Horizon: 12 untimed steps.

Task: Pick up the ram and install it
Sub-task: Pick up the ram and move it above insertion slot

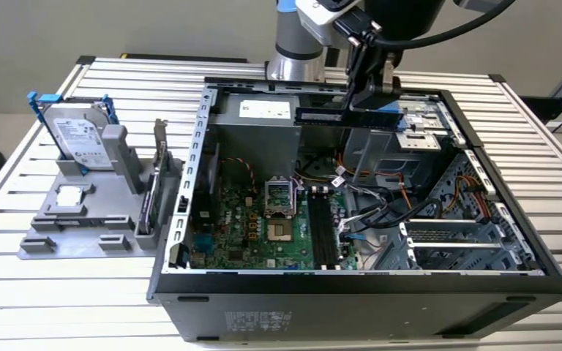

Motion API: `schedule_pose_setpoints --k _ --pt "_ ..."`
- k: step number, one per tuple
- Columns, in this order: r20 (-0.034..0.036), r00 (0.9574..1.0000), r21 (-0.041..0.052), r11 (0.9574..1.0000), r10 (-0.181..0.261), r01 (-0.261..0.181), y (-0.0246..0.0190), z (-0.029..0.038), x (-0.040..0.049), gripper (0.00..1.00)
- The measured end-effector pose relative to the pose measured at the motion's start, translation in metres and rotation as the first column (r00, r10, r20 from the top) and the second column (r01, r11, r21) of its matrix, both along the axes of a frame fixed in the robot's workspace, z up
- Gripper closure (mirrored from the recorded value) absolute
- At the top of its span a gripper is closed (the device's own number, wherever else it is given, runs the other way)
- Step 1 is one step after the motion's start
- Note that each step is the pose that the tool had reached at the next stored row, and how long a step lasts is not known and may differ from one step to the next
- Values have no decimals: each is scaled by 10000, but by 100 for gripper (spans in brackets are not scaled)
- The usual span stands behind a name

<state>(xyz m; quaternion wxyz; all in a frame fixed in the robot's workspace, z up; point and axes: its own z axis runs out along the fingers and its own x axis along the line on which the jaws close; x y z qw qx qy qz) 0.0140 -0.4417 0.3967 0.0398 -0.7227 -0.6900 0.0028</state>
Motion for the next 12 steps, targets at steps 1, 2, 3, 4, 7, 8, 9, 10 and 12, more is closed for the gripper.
schedule_pose_setpoints --k 1,2,3,4,7,8,9,10,12 --pt "0 10000 2 10000 5 -5 7 0 0 100" --pt "0 10000 3 10000 10 -10 14 0 0 100" --pt "0 10000 5 10000 16 -16 21 0 0 100" --pt "0 10000 7 10000 21 -21 28 0 0 100" --pt "0 10000 11 10000 36 -36 50 0 0 100" --pt "0 10000 12 10000 41 -41 57 0 0 100" --pt "0 10000 13 10000 46 -46 64 0 0 100" --pt "0 10000 13 10000 50 -50 70 0 0 100" --pt "0 10000 14 10000 58 -58 82 0 0 100"
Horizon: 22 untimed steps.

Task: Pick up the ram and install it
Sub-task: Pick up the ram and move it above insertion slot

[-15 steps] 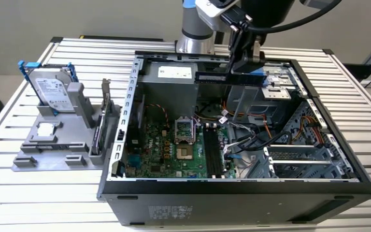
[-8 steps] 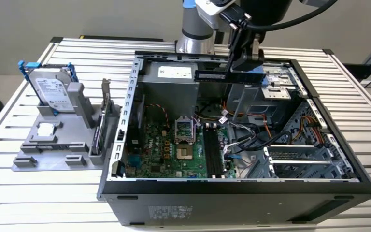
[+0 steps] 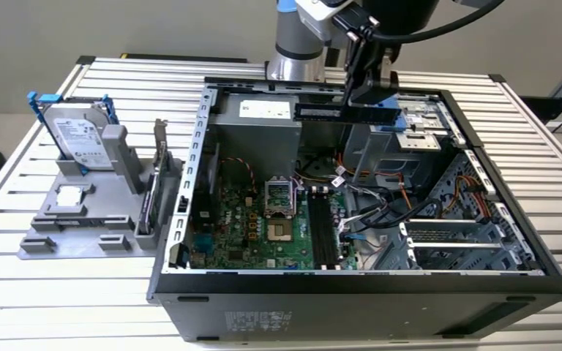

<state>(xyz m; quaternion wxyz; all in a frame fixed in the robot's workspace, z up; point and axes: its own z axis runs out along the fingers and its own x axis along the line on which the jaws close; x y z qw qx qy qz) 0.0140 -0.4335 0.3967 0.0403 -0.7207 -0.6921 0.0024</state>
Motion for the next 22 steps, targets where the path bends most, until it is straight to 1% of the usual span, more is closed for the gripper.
schedule_pose_setpoints --k 2,16,18,22 --pt "0 10000 1 10000 5 -5 7 0 0 100" --pt "0 10000 2 10000 -1 1 10 0 0 100" --pt "0 10000 2 10000 -45 45 10 0 0 100" --pt "0 9996 1 9996 -282 282 10 0 0 100"
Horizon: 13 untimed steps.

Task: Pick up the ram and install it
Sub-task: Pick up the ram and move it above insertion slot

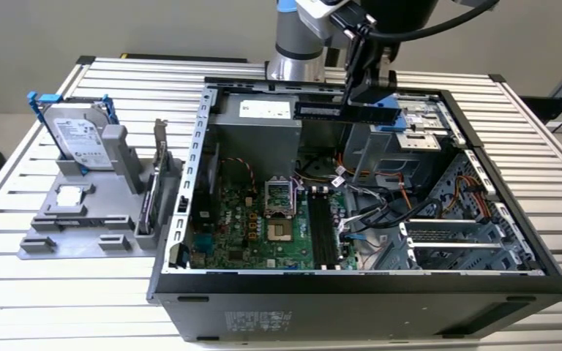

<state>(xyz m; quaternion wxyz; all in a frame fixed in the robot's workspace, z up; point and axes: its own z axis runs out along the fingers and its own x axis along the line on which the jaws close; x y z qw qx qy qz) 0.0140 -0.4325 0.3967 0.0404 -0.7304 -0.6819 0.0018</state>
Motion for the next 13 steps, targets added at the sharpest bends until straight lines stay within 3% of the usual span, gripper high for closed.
schedule_pose_setpoints --k 7,13 --pt "0 9986 -1 9986 -520 520 0 0 0 100" --pt "0 9936 0 9936 -1129 1129 0 0 0 100"
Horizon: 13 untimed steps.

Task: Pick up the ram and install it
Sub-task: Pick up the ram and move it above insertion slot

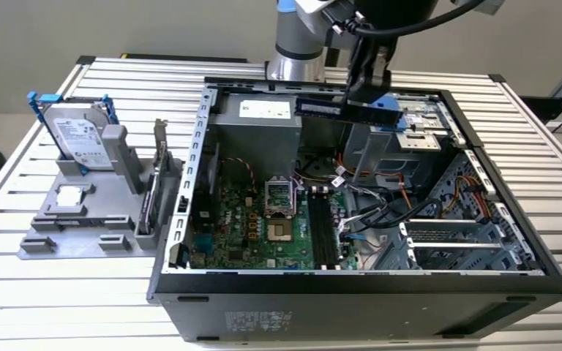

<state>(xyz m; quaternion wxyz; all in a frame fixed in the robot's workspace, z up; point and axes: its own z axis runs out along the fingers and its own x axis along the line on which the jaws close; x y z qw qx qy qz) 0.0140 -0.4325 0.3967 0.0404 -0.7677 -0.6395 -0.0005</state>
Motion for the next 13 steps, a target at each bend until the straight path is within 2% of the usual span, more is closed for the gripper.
schedule_pose_setpoints --k 7,13 --pt "0 9971 0 9971 -762 762 0 0 0 100" --pt "0 9893 0 9893 -1462 1462 0 0 0 100"
